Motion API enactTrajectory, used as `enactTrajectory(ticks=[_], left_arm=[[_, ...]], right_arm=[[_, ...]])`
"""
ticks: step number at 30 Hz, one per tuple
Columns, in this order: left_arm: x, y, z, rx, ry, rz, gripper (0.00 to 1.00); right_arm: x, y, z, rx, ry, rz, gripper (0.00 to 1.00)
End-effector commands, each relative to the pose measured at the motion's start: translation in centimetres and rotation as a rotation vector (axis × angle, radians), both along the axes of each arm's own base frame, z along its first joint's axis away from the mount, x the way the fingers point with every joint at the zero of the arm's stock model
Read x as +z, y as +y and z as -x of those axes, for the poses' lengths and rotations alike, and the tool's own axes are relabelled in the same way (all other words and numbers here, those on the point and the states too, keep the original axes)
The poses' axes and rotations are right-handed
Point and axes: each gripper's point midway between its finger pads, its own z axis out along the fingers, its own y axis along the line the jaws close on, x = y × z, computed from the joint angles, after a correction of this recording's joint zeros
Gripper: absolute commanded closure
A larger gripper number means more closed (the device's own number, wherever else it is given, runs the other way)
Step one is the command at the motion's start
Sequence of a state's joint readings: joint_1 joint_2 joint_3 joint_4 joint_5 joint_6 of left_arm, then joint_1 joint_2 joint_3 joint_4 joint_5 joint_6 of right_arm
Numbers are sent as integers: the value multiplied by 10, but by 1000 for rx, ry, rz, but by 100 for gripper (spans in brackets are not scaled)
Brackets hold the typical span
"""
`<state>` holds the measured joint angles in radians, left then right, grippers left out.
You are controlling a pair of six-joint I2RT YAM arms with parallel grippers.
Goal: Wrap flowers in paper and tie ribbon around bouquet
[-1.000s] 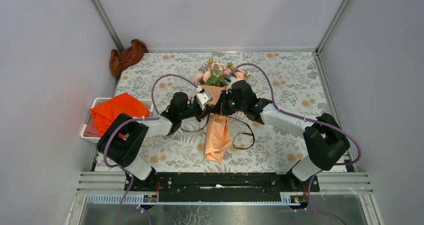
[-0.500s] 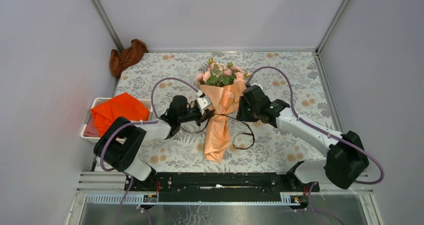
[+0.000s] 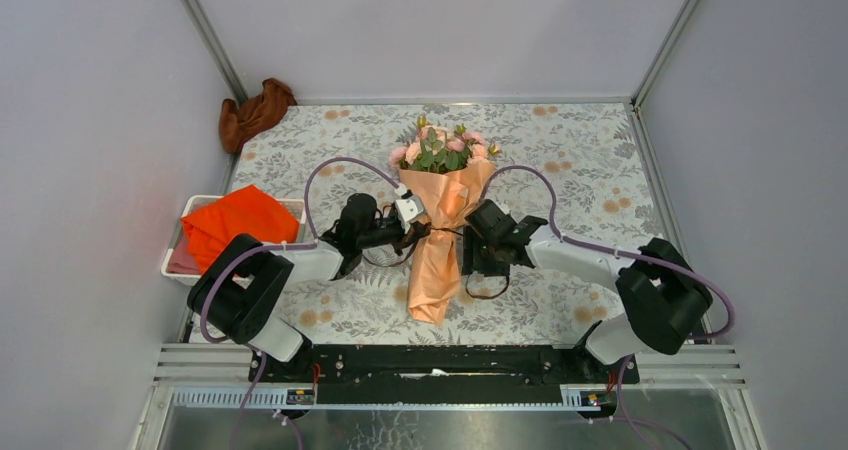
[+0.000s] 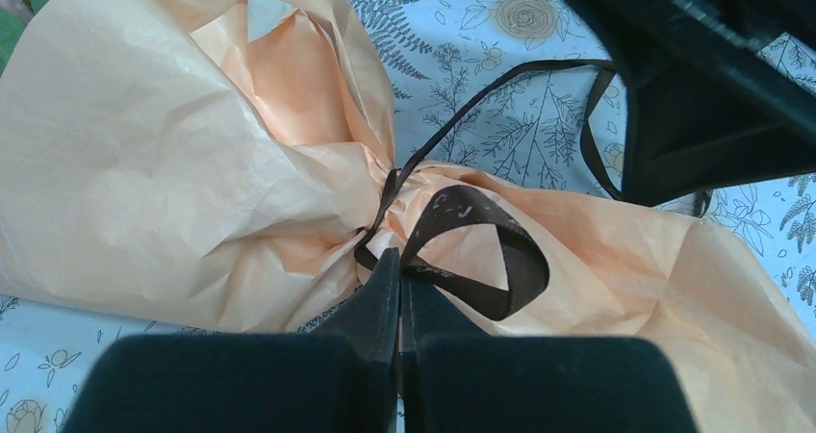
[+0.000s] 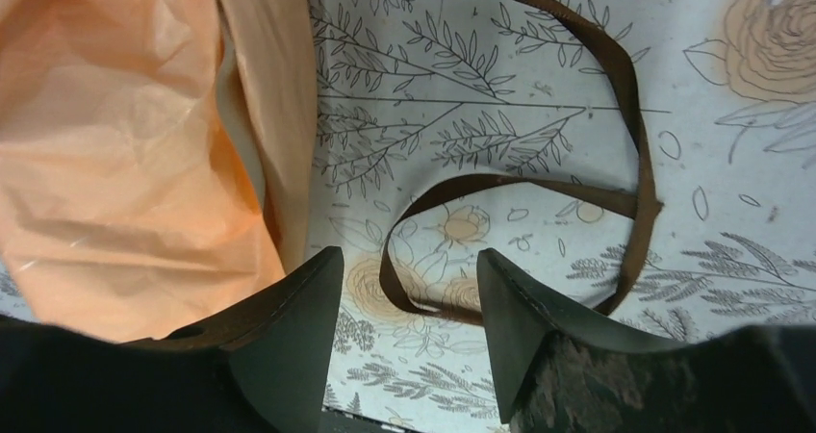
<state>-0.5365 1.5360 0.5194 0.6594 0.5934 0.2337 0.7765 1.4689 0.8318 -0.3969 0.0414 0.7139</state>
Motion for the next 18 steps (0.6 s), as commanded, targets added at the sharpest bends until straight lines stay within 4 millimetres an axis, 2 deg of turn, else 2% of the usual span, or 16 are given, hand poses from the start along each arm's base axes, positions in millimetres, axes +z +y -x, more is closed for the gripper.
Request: enactTrajectory(ticks=[1, 3, 5, 8, 10, 11, 14, 16, 18], left_arm=[[19, -5, -8, -1, -101, 33, 100], [19, -6, -8, -2, -101, 34, 100], [20, -7, -9, -6, -107, 34, 100], [23, -7, -11, -1, -122, 35, 100], [23, -6, -11, 5, -116, 34, 100], [22, -6, -10, 8, -107, 34, 100], [20, -6, -7, 6, -88, 34, 100], [20, -6, -6, 3, -96, 33, 100], [21, -6, -7, 5, -116, 36, 100]], right_arm=[[-10, 14, -9, -21, -9, -20, 40], [-21, 13, -9, -12, 7, 14, 44], [-32, 9, -5, -2, 34, 49, 55], [-41, -5, 0, 5, 48, 117, 78], [-35, -18, -4, 9, 4, 166, 96], [-27, -26, -9, 9, -33, 195, 100], [15, -45, -33, 5, -173, 240, 100], [57, -42, -55, 28, -302, 198, 100], [114, -25, -83, 71, -473, 122, 100]])
